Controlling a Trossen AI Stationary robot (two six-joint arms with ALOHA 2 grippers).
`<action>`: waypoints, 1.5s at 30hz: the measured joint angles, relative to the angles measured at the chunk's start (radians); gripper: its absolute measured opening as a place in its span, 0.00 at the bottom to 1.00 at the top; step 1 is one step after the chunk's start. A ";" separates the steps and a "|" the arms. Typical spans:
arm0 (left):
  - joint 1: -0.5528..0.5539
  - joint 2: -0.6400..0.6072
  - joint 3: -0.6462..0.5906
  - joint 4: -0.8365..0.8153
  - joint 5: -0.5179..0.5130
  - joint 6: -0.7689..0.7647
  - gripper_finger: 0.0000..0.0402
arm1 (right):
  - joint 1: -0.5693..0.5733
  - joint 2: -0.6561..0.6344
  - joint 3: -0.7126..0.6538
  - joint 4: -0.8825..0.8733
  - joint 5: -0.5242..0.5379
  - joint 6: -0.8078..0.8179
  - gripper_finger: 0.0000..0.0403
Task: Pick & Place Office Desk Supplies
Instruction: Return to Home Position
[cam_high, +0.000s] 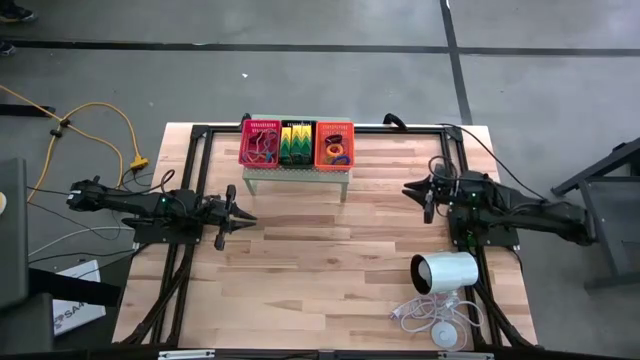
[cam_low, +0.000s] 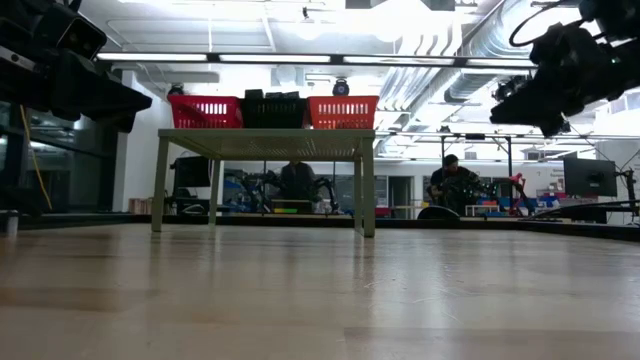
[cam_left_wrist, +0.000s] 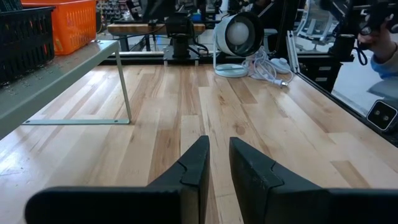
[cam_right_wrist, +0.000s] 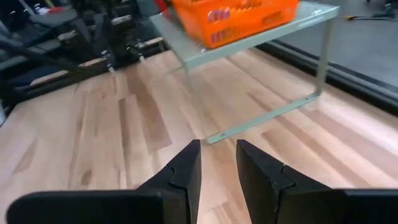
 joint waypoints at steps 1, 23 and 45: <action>0.000 0.000 0.000 0.000 0.000 0.000 0.14 | 0.013 0.000 -0.013 0.013 0.000 0.002 0.22; 0.000 0.000 0.000 0.000 0.000 0.000 0.14 | 0.087 -0.102 -0.041 -0.065 0.090 0.025 0.22; 0.000 0.000 0.000 0.000 0.000 0.000 0.14 | 0.152 -0.242 -0.239 0.310 -0.086 0.055 0.22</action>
